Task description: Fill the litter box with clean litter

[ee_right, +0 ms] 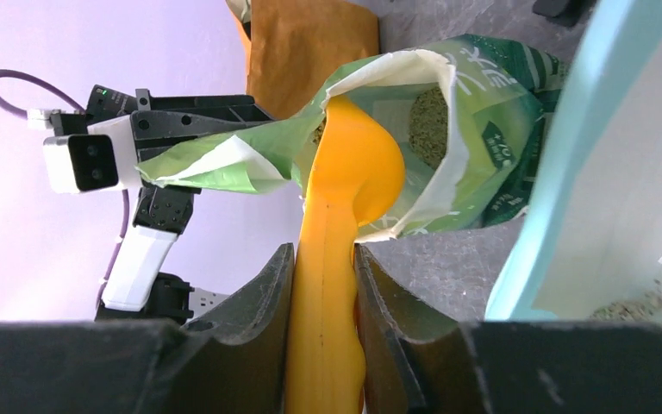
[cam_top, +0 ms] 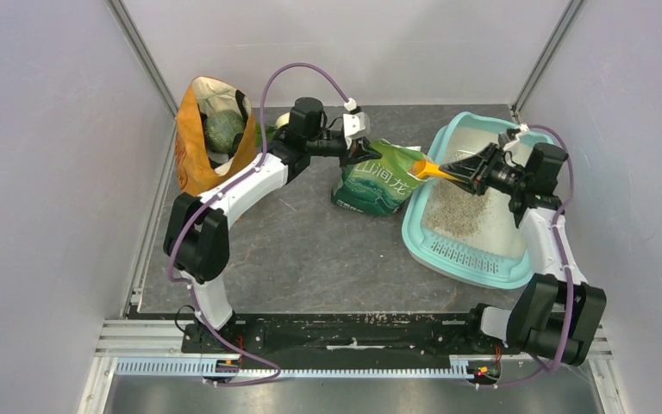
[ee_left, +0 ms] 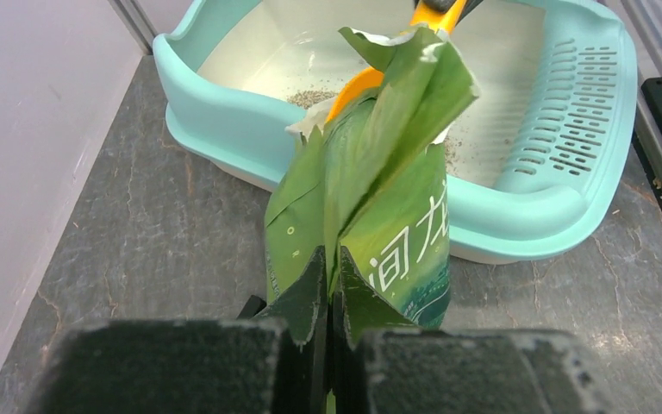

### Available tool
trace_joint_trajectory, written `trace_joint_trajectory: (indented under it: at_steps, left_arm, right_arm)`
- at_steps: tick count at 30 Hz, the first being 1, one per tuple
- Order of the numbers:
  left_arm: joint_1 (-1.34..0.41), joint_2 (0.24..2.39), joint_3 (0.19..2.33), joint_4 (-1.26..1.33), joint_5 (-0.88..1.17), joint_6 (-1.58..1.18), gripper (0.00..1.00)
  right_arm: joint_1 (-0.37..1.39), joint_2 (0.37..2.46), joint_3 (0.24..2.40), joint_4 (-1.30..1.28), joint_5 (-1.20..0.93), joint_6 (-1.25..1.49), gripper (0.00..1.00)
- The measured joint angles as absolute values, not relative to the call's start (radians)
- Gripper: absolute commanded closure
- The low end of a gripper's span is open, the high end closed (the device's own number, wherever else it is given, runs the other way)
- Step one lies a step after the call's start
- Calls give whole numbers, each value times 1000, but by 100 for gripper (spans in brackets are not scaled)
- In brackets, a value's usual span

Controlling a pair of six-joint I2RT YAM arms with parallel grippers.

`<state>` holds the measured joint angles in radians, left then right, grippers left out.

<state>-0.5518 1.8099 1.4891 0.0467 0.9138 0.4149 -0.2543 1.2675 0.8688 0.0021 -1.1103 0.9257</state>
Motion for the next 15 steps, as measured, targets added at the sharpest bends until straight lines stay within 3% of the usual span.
trace_joint_trajectory:
  at_steps: [15]
  left_arm:
    - [-585, 1882, 1573, 59, 920, 344, 98]
  right_arm:
    - [-497, 1165, 803, -155, -1227, 832, 100]
